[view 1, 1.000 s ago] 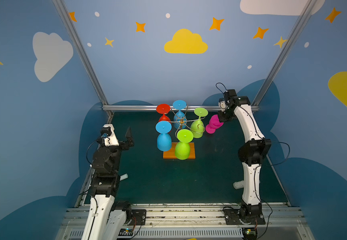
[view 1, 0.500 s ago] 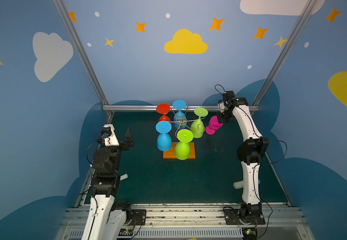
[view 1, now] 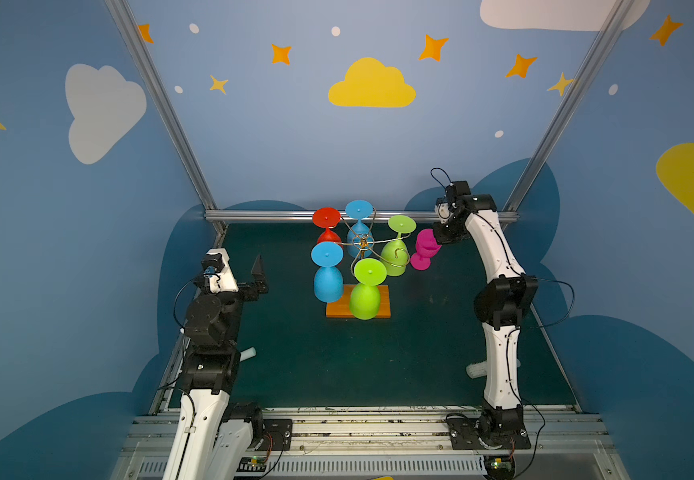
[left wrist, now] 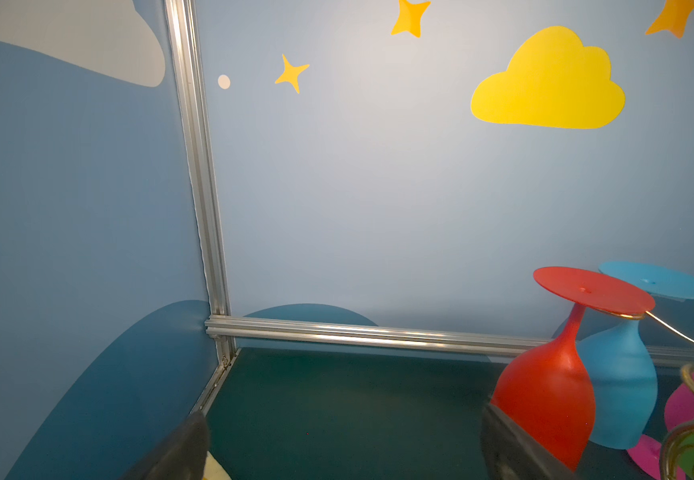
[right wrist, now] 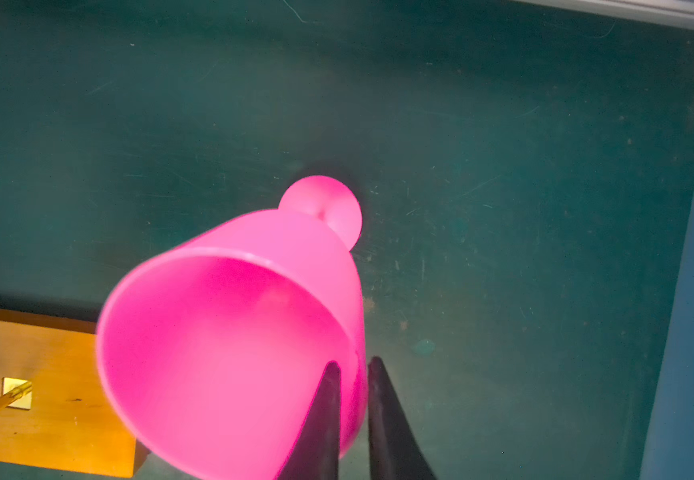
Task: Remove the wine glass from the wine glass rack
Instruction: 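Open the right gripper and lift it up off the magenta glass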
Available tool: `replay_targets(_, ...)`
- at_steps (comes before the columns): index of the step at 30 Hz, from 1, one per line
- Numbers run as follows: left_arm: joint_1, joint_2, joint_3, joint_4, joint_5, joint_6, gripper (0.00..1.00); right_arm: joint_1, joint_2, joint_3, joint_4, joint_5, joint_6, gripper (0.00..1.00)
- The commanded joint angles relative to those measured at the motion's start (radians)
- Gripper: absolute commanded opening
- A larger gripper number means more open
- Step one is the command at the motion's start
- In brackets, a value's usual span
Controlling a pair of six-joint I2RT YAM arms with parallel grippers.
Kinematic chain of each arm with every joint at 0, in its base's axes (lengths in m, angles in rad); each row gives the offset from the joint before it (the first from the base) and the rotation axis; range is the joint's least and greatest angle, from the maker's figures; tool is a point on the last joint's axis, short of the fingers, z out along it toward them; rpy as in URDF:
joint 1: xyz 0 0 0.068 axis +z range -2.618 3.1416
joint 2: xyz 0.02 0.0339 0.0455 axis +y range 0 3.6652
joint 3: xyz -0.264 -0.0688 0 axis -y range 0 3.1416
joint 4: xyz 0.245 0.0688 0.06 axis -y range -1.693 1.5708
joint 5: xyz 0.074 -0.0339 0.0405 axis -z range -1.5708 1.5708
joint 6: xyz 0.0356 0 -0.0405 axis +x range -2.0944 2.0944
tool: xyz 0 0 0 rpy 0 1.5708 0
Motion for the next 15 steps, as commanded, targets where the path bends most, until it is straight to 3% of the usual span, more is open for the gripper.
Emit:
replay_targets(1,0.004,-0.004,-0.005,0.005,0.000,0.002,1.00,-0.008,0.000,0.028,0.012,-0.020,0.017,0.18)
replay_targets(15,0.004,-0.006,-0.006,0.006,-0.002,0.000,1.00,-0.053,-0.064,0.016,0.063,-0.153,0.092,0.44)
